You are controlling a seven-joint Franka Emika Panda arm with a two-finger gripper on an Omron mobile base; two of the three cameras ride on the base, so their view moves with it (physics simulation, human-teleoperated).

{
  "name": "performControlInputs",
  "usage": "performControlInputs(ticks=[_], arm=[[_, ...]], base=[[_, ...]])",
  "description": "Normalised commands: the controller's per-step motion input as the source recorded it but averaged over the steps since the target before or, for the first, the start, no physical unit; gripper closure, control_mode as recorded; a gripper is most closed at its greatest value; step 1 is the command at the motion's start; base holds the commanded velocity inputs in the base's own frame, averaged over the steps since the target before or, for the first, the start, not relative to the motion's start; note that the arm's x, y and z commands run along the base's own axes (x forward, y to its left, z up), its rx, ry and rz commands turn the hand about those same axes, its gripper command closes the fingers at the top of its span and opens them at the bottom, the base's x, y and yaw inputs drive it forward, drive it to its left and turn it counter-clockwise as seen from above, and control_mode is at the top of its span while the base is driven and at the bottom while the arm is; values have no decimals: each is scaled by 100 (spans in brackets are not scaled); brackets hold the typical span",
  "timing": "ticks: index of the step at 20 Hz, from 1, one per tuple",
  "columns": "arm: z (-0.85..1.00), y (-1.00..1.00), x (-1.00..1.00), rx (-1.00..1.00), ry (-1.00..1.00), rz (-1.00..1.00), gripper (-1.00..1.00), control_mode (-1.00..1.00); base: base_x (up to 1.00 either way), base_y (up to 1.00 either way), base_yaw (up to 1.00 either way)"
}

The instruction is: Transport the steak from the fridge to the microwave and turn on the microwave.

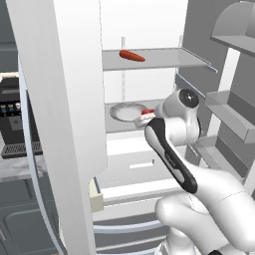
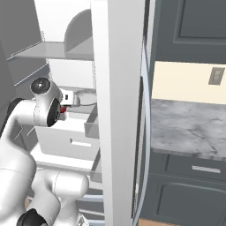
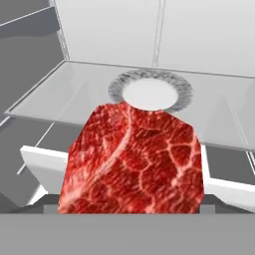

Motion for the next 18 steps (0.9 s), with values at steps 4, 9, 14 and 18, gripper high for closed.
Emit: performControlInputs(ticks=[4, 9, 14, 18], arm=[[11, -5, -44, 0, 0, 0, 100, -100], [11, -4, -41, 0, 0, 0, 100, -100], [10, -5, -37, 0, 0, 0, 100, -100], [9, -5, -36, 0, 0, 0, 100, -100]], base=[[0, 0, 0], [0, 0, 0], [0, 0, 0], [0, 0, 0]])
